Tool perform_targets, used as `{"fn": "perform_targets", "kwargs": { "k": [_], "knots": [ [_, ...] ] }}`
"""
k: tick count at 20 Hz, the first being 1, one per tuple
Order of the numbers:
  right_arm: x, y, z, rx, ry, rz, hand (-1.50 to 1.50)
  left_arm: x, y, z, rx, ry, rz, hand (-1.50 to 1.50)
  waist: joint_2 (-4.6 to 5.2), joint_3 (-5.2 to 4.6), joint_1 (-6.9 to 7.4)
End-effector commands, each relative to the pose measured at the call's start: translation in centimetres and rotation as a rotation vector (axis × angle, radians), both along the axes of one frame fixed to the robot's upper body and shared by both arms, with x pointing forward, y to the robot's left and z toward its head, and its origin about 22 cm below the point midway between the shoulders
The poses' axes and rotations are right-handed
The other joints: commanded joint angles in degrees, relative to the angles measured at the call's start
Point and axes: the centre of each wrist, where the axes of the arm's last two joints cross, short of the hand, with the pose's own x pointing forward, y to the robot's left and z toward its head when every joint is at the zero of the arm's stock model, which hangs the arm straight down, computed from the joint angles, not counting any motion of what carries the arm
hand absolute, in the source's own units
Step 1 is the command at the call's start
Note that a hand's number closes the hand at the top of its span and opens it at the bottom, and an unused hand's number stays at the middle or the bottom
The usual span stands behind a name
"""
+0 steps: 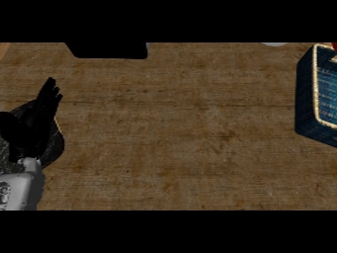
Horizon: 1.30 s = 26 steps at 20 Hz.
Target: Pick the tomato from the placemat and place it in the basket
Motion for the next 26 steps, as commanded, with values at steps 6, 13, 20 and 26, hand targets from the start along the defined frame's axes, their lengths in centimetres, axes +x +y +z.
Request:
{"fn": "perform_targets", "kwargs": {
  "k": [6, 13, 20, 26],
  "knots": [
    [1.7, -1.4, 1.0, -0.093, 0.208, -0.102, 1.50, 0.5, 0.6, 0.3, -0.005, -0.004, 0.004, 0.00, 0.06, -0.04, 0.14],
    [2.5, -0.8, -2.7, -0.078, 0.279, -0.068, 1.50, 1.0, -0.4, 0.1, -0.001, 0.008, 0.018, 0.00, -0.10, -0.01, -0.52],
    [2.4, -2.7, -4.2, -0.093, 0.269, -0.082, 1.50, 0.6, -1.0, 1.7, -0.001, 0.009, 0.001, 0.00, 0.02, 0.04, 0.21],
    [2.7, -2.6, -5.2, -0.164, 0.283, -0.105, 1.50, 0.4, -1.7, 0.5, 0.018, -0.012, -0.004, 0.00, 0.23, 0.05, 0.52]
  ]
}}
